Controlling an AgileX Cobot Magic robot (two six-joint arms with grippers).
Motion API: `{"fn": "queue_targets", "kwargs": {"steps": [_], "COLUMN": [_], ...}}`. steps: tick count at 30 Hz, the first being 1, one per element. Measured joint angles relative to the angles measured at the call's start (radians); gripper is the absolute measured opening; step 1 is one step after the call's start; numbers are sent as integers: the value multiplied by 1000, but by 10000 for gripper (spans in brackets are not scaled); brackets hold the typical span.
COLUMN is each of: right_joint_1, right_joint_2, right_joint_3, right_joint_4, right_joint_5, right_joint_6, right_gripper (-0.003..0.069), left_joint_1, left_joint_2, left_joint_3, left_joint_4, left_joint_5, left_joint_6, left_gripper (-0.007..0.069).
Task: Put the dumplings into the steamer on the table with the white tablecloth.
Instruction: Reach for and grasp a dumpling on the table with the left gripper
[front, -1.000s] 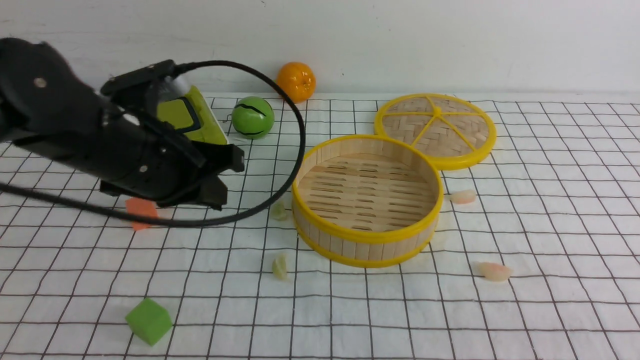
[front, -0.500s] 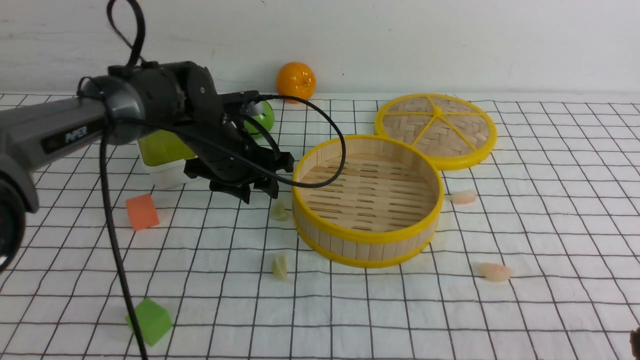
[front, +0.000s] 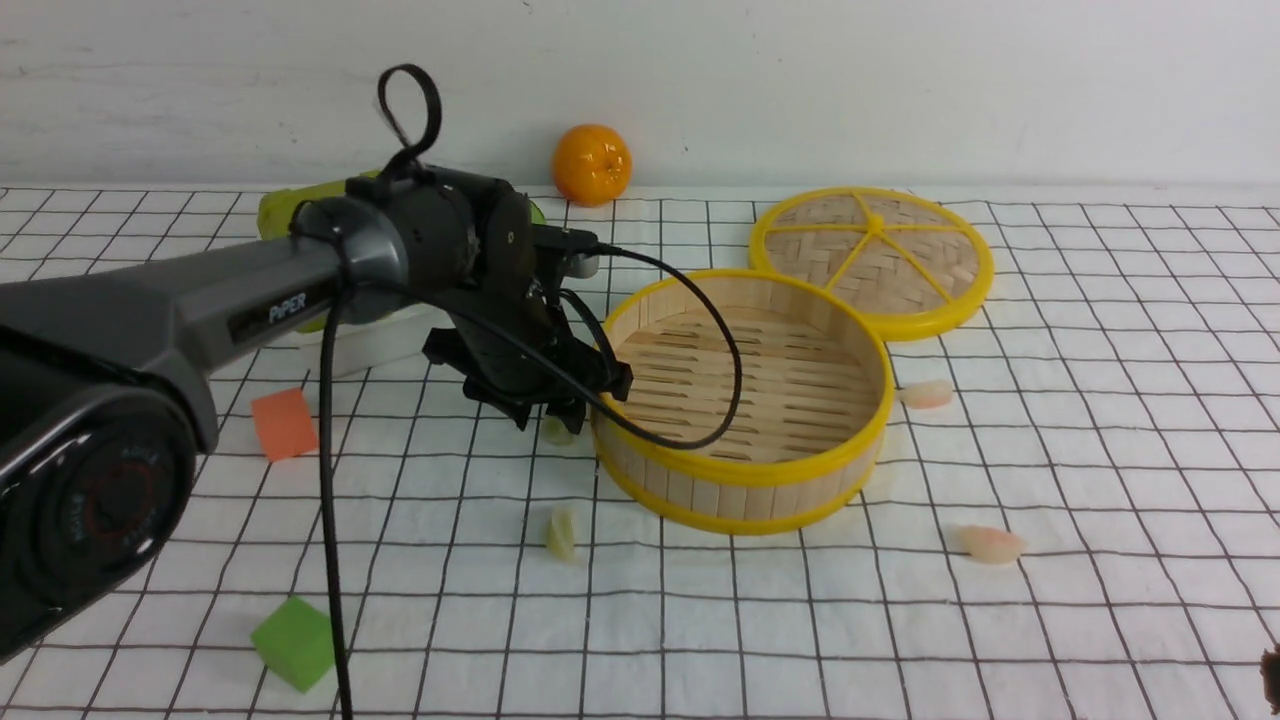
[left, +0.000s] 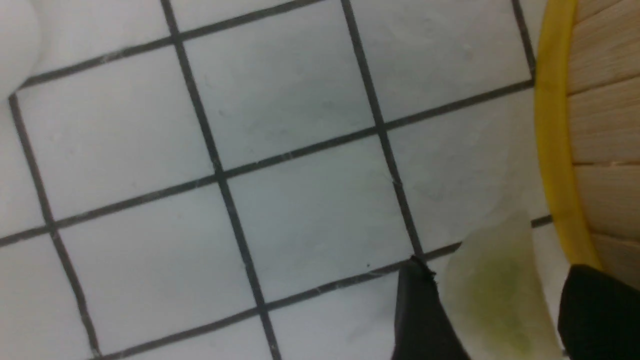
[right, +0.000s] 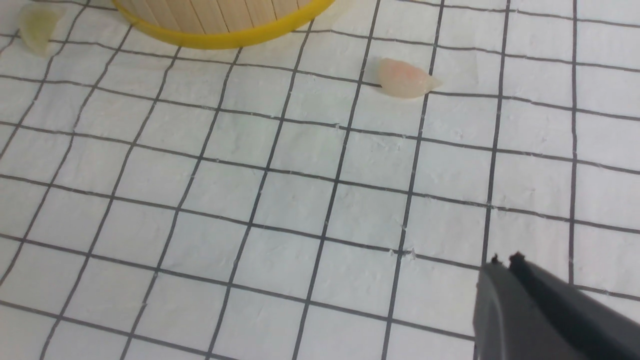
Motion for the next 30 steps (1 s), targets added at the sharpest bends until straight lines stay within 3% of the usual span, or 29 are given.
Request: {"fn": "queue_targets", "kwargs": {"steps": [3,7,10,15,18,30], "right_joint_1": [0,0,0,0,0,0], "right_joint_2": [0,0,0,0,0,0], "right_joint_3": [0,0,0,0,0,0], "right_joint_4": [0,0,0,4,8,16], "right_joint_5": [0,0,0,0,-1,-1], "right_joint_6": [0,0,0,0,0,0], "right_gripper": [8,8,8,10,13,19], "left_joint_1": [-3,-3,-3,-4,-4,-5], "left_joint_2": [5,6,6,-4,-19,-32], "left_joint_3": [0,0,0,-18,-52,-145], "left_joint_4": [9,15,16,23,28,32], "left_joint_5": [-8,-1,3,56,108,154], "left_joint_6": [-2,-3,-3,-3,-5,-88], "left_gripper": [331,184,181,101,-3,8]}}
